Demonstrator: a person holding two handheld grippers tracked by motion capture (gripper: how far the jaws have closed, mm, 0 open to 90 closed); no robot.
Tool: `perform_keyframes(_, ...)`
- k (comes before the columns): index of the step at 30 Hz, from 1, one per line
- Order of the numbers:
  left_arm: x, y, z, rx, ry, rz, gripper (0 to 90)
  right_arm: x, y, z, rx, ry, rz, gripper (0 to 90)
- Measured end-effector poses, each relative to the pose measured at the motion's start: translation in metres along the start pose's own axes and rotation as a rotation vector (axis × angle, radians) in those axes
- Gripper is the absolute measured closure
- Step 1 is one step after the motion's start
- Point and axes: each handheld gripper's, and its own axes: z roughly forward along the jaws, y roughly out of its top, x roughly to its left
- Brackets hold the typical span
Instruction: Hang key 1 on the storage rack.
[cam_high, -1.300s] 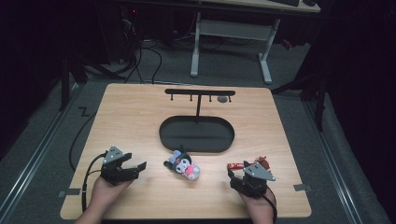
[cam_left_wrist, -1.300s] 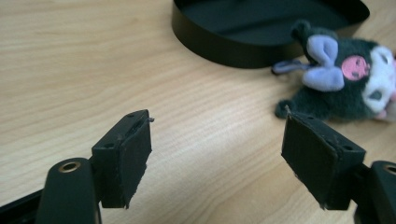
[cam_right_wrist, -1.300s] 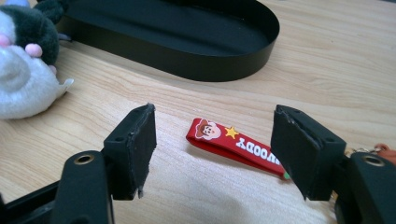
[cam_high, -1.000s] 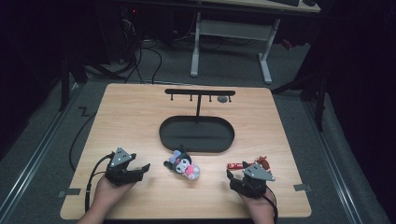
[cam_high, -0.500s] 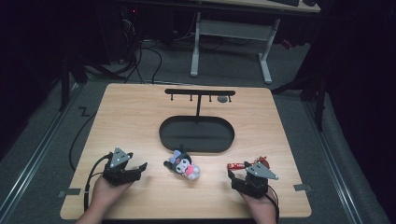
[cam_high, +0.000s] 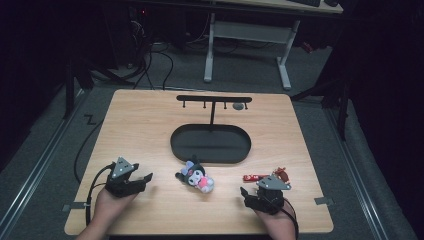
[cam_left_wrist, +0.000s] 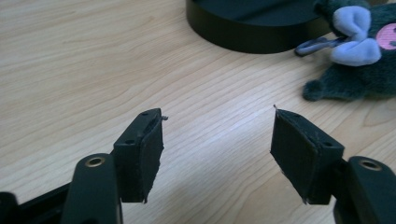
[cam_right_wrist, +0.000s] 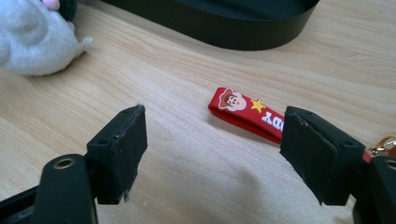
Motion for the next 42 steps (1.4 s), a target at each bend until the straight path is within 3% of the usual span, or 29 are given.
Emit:
perform_keyframes(2,0.000,-0.002,0.000,0.003,0.032,0.014,27.3,0.001,0.000,-0.001,0.010,0.004,0.001,23.1)
perform_keyframes(5,-0.001,-0.002,-0.001,-0.011,0.032,0.012,26.0,0.002,0.001,-0.001,0.028,0.009,0.006,23.2)
perform_keyframes(9,-0.005,-0.001,0.000,-0.006,0.030,0.043,26.0,0.001,0.001,-0.001,0.043,0.008,0.016,23.3)
perform_keyframes(12,-0.006,-0.001,0.002,-0.008,0.009,0.052,26.0,-0.002,0.002,0.000,0.070,0.026,0.045,22.7)
perform_keyframes(17,-0.008,0.001,0.006,-0.014,-0.011,0.088,26.1,-0.009,0.008,0.000,0.100,0.012,0.073,23.2)
perform_keyframes(20,-0.010,0.002,0.007,-0.016,-0.025,0.109,26.1,-0.009,0.011,-0.001,0.121,0.016,0.069,23.7)
perform_keyframes(24,-0.014,0.003,0.005,-0.025,-0.041,0.118,26.1,-0.004,0.016,-0.001,0.148,0.013,0.045,22.9)
perform_keyframes(33,-0.013,0.002,0.003,-0.025,-0.042,0.123,26.1,0.003,0.014,0.000,0.184,0.008,0.043,21.8)
perform_keyframes(42,-0.013,0.001,0.003,-0.026,-0.037,0.125,26.1,-0.006,0.012,-0.006,0.228,0.023,0.064,21.9)
